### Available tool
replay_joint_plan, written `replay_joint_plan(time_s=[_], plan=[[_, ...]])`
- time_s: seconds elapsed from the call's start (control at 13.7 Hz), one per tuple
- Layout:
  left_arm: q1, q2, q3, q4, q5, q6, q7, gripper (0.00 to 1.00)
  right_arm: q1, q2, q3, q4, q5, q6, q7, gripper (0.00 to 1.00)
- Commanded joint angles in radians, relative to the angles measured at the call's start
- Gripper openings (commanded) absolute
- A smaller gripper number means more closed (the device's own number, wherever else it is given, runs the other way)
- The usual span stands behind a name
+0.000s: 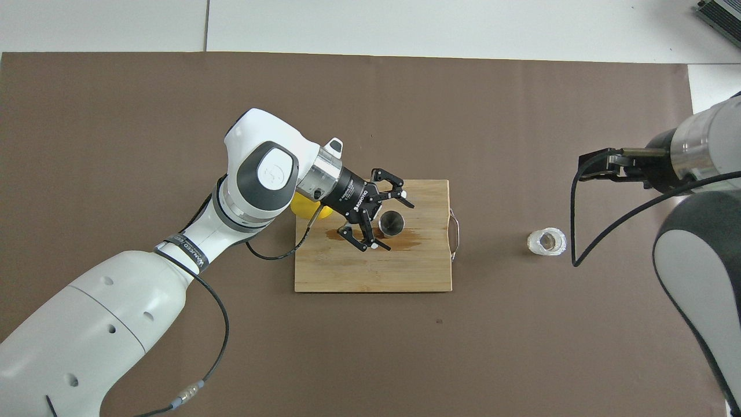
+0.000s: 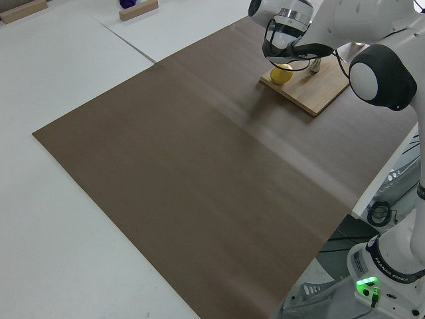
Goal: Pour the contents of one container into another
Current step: 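Withdraw the left gripper to rest while the right gripper reaches the white cup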
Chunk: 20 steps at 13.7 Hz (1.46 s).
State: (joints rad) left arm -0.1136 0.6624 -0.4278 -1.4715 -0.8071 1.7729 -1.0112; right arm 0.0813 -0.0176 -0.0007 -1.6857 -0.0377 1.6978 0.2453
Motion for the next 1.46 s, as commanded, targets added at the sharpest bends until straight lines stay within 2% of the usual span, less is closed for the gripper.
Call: replay_joint_plan(time_s=[0.0, 0.15, 0.29, 0.44, 0.66, 0.95, 1.17, 1.39], plan=[[0.063, -0.009, -0.002, 0.065, 0.074, -0.133, -0.004, 1.0, -0.014, -0.008, 0.007, -0.003, 0.004, -0.01, -0.024, 1.0], [0.092, -0.039, 0.009, 0.104, 0.145, -0.225, -0.004, 1.0, -0.009, -0.008, 0.008, 0.0, -0.013, -0.018, -0.024, 1.0], [0.094, -0.076, 0.017, 0.141, 0.27, -0.288, -0.007, 1.0, -0.008, -0.01, 0.008, 0.001, -0.013, -0.027, -0.024, 1.0], [0.094, -0.128, 0.017, 0.142, 0.424, -0.299, -0.007, 1.0, -0.011, -0.012, 0.008, -0.005, -0.011, -0.03, -0.024, 1.0], [0.081, -0.206, 0.008, 0.142, 0.725, -0.299, -0.007, 1.0, -0.037, -0.018, 0.007, -0.015, 0.001, -0.029, -0.029, 1.0], [0.098, -0.273, 0.011, 0.131, 0.858, -0.299, -0.013, 1.0, -0.028, -0.025, 0.008, -0.051, 0.007, 0.008, -0.096, 1.0], [0.117, -0.282, 0.015, 0.125, 0.968, -0.323, -0.012, 1.0, -0.035, -0.044, 0.008, -0.127, 0.007, 0.08, -0.298, 1.0], [0.153, -0.311, 0.017, 0.108, 0.991, -0.325, 0.011, 1.0, -0.035, -0.085, 0.008, -0.241, 0.007, 0.135, -0.519, 1.0]])
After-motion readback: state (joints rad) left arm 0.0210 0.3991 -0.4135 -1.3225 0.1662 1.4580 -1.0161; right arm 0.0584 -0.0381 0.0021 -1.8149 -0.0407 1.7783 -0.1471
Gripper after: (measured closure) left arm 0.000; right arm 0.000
